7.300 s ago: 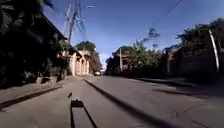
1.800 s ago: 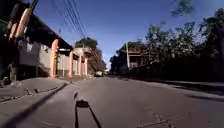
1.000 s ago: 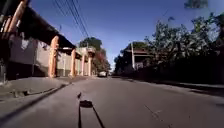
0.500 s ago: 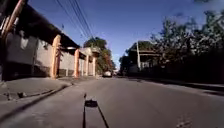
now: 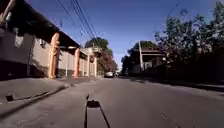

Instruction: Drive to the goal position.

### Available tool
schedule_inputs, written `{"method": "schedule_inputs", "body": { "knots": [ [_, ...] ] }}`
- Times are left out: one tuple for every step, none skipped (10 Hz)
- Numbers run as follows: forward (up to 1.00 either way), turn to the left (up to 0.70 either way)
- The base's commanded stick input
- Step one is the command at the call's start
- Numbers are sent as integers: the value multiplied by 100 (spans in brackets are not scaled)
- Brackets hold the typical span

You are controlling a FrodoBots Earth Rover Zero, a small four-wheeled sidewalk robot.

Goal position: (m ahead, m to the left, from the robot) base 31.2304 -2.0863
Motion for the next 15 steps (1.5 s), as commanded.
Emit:
{"method": "schedule_inputs", "body": {
  "knots": [
    [100,0],
    [100,0],
    [100,0],
    [100,0],
    [100,-1],
    [100,-5],
    [100,-10],
    [100,-6],
    [100,-4],
    [100,-2],
    [100,0],
    [100,0],
    [100,0],
    [100,0],
    [100,0]
  ]
}}
